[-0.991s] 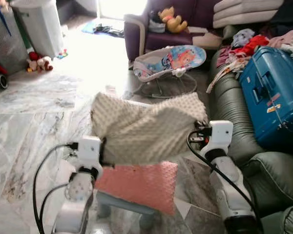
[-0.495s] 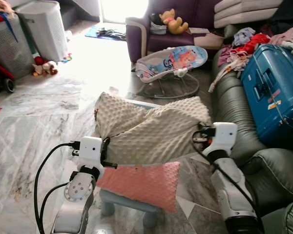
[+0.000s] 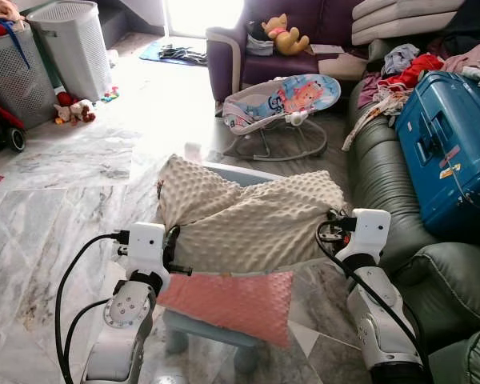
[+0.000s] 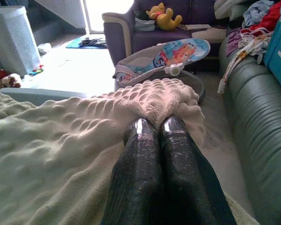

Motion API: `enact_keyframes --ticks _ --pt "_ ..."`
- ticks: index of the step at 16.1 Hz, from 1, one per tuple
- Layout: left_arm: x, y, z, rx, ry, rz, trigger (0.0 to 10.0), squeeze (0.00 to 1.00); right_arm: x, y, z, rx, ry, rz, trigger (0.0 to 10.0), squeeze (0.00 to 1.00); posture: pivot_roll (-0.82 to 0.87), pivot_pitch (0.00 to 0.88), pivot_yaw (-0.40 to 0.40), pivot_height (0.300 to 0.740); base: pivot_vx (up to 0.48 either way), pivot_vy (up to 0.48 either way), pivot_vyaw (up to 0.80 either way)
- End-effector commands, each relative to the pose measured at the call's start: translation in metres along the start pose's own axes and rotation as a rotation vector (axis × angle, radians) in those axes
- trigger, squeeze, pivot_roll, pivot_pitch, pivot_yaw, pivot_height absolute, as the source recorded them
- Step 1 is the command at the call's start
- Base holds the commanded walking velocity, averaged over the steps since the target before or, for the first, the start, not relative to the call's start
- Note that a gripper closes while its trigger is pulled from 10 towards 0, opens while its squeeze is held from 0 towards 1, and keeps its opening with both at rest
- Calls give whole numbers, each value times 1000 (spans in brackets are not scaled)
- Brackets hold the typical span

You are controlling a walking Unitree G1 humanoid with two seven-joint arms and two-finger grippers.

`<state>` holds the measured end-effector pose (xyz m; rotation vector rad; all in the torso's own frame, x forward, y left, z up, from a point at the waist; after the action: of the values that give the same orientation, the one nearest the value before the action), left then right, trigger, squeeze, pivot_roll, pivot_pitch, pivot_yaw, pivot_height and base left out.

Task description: Move the pillow to the sofa

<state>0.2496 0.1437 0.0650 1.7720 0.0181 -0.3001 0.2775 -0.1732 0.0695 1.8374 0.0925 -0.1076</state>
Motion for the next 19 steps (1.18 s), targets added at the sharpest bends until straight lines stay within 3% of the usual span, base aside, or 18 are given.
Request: enact_keyframes --ticks 1,19 --pt "-1 7 -2 8 5 23 10000 0 -1 5 0 7 -3 19 10000 0 33 0 -11 740 -277 0 0" --pt "5 10 -7 -22 20 10 10000 0 1 9 5 2 -18 15 10000 0 20 0 -7 740 -301 0 0"
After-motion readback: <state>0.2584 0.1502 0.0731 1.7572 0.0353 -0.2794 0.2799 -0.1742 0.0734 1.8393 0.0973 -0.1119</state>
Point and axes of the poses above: a point about 5 cm out from each wrist's last joint towards the gripper, its own x axis pointing out of the wrist towards the gripper, its own y axis along the axis of the wrist's last joint, z = x × y, the point moved 1 cm from there along x, pointing out of the wrist towards the gripper, and after that the axes turned 11 degrees about x, right-handed, at the moved point
